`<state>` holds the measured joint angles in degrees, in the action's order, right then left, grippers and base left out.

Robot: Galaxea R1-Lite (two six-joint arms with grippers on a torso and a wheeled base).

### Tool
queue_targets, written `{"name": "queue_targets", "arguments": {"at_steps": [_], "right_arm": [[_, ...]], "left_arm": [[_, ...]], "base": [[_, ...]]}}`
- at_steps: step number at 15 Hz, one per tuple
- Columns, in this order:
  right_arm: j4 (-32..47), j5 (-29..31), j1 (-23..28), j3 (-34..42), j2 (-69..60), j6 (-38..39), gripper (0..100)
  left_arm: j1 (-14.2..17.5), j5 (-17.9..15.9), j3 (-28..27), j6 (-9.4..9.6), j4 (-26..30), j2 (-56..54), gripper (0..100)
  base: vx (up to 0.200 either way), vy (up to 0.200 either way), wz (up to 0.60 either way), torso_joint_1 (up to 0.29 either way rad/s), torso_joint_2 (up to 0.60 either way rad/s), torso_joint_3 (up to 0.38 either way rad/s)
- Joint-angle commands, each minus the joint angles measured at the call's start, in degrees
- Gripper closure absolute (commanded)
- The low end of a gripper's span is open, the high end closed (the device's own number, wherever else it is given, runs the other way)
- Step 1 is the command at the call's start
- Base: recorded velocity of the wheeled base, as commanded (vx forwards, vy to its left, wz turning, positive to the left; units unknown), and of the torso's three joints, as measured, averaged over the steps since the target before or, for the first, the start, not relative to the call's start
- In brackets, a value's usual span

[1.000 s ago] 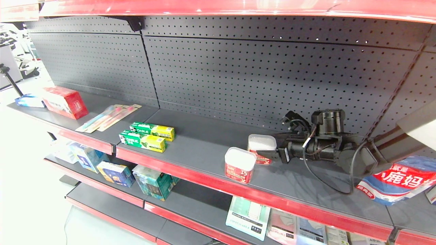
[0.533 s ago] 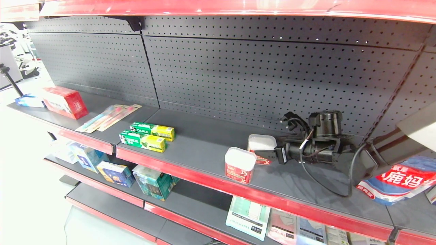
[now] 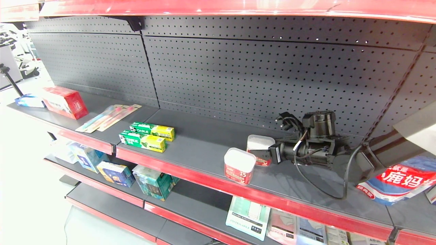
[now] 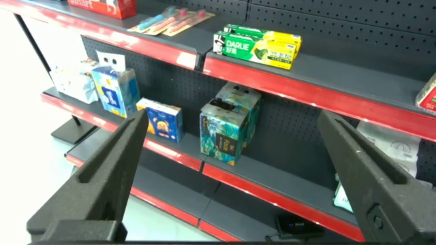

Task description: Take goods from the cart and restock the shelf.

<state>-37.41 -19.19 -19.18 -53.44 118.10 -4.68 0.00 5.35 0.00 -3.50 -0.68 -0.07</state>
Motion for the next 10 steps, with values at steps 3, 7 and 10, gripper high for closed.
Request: {"name": "queue_targets", "arguments": {"at_steps": [3,7,10], "right_arm": [[-0.03,0.56,-0.42,-0.08,0.11,0.11,0],[-0.03,0.56,-0.25,-0.43,0.11,0.11,0],[-0.03,0.56,0.37,-1.4,-1.03,0.9,0]], "left_arm": [[0.0,0.01,0.0,-0.02,-0.02,0.07,0],[0.0,0.1,0.0,-0.02,-0.02,0.07,0],[0.0,0.1,0.0,-0.02,-0.02,0.07,0]], "base": [[0.0,0.0,0.0,0.0,0.0,0.0],[0.0,0.0,0.0,0.0,0.0,0.0],[0.0,0.0,0.0,0.0,0.0,0.0]]}}
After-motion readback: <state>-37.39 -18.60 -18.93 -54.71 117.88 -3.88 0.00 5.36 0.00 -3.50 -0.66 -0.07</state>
